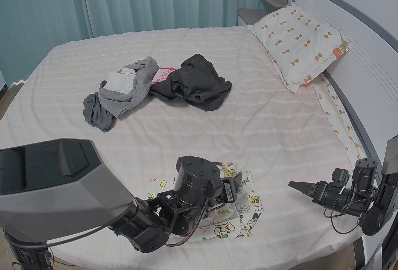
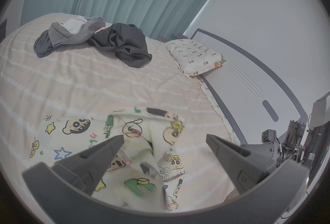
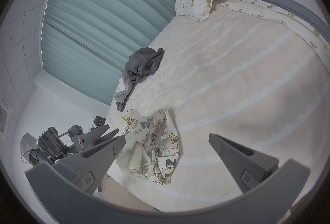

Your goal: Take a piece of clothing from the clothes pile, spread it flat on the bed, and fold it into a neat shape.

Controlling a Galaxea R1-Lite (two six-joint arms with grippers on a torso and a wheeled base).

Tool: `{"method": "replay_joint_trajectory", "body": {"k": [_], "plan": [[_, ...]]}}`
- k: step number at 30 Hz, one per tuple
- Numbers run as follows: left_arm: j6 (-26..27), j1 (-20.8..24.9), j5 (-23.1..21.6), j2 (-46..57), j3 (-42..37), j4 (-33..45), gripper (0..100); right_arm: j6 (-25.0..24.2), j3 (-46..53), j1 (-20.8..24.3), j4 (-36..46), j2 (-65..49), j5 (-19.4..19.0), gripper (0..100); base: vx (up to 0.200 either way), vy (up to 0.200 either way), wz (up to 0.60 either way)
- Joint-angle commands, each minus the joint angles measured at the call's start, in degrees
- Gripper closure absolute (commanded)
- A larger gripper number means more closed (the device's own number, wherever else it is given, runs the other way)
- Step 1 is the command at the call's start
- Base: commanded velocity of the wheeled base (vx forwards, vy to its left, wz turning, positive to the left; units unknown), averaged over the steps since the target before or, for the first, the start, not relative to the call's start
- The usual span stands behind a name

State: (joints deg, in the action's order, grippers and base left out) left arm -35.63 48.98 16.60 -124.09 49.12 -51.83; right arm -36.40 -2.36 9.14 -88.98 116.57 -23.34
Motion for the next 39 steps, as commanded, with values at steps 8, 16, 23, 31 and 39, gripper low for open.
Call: {"method": "replay_joint_trajectory", "body": {"k": [8, 16, 23, 31, 39], "plan": [[-0.1, -0.8, 0.1, 5.1, -1.4, 2.0, 0, 0.0, 0.1, 0.0, -0.9, 0.1, 0.0, 0, 0.0, 0.0, 0.0], [-2.2, -3.0, 0.0, 18.0, -6.0, 9.2, 0, 0.0, 0.1, 0.0, -0.9, 0.4, 0.0, 0, 0.0, 0.0, 0.0], [-5.5, -7.3, -0.5, 22.6, -11.4, 15.6, 0, 0.4, 0.0, 0.1, -0.9, 0.2, 0.0, 0, 0.0, 0.0, 0.0], [-17.2, -14.4, -10.2, 27.8, -20.6, 15.4, 0, 1.2, -4.4, 6.2, -0.8, -1.2, 8.8, 0, 0.0, 0.0, 0.0], [-19.4, -20.2, -20.0, 34.7, -30.0, 10.5, 0, 12.2, -22.6, 19.6, 24.8, -6.5, 24.1, 0, 0.0, 0.0, 0.0]]}}
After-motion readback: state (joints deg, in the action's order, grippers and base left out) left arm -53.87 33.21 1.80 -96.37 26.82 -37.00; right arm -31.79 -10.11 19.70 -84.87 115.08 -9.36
